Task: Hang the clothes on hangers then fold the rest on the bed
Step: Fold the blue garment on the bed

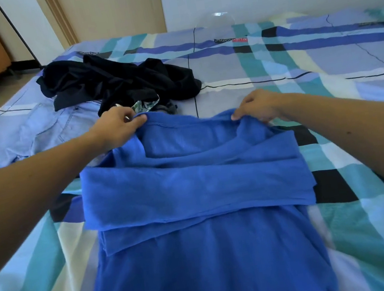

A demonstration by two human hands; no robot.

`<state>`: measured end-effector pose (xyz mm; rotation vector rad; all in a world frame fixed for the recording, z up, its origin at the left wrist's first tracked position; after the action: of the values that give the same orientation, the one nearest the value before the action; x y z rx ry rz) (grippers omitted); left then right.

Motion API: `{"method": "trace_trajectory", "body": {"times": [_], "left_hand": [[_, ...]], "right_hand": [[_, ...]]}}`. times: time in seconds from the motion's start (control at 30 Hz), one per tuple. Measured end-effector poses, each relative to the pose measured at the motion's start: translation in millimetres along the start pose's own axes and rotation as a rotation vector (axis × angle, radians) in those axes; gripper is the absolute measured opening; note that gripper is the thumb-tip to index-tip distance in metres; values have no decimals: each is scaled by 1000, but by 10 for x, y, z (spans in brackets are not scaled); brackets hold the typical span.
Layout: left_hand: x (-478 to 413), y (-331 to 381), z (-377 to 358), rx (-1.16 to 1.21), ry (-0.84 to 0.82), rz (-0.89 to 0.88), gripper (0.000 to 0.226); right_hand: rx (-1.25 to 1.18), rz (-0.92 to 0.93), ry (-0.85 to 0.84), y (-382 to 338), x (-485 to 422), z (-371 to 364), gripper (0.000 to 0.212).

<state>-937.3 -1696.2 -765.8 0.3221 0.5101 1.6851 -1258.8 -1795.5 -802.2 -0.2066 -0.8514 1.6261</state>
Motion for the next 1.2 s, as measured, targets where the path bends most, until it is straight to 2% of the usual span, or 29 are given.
{"method": "trace_trajectory", "body": {"times": [0.1,0.17,0.2,0.27,0.33,0.4,0.47,0.53,0.6,0.73,0.83,0.9,0.93,1.0,1.03,1.07,1.1,1.13,1.2], "left_hand": [[184,2,-87,35,-254,-21,51],[363,-32,-160,-24,-445,8,59],[451,-44,-192,-90,-516,18,65],[563,-74,-256,-269,-593,17,72],[596,-64,-307,-388,-620,-8,60],[550,37,-235,-445,-546,-64,38],[487,184,3,-456,-362,-101,35],[452,382,295,-416,-159,-162,34],[547,585,547,-407,-34,-238,38],[989,988,862,-424,39,-440,41],[1583,1132,961,-309,7,-545,29],[2091,1110,847,-266,-96,-603,22],[2392,1060,706,-320,-217,-608,21],[2891,789,301,-465,-601,-486,29],[3111,621,166,-500,-793,-375,35],[3279,516,94,-470,-931,-269,38],[3362,515,61,-389,-978,-221,37],[3321,572,60,-299,-936,-230,35],[2994,703,171,-186,-643,-265,34]], "right_hand": [[55,-34,-253,110,271,-158,82],[102,-54,-377,178,443,-233,101],[115,-69,-447,227,508,-288,101],[173,-85,-531,277,623,-383,83],[282,-77,-507,260,674,-369,62],[366,-30,-419,149,717,-268,41],[403,30,-230,-5,744,-22,28],[385,80,-20,-156,793,305,27],[382,150,115,-321,967,566,27],[339,267,252,-503,1551,857,27],[263,394,276,-532,2214,801,22],[217,431,130,-388,2665,568,22],[264,397,-40,-221,2854,346,26],[430,203,-474,311,3148,-140,33],[522,109,-640,562,3292,-291,37],[569,54,-726,730,3365,-354,39],[549,36,-739,761,3381,-372,39],[499,53,-701,696,3331,-368,38],[374,144,-432,438,3078,-232,34]]}}
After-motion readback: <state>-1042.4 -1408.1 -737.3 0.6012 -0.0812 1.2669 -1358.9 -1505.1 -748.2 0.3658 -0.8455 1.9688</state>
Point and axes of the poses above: each hand's wrist, its own x-axis away from the middle knuckle, its own z-axis out of the back of the hand, y = z × x, the point moved 10 cm from there along -x, towards the middle knuckle, and after that the axes turned 1 degree about -x, right-handed, at the moved point
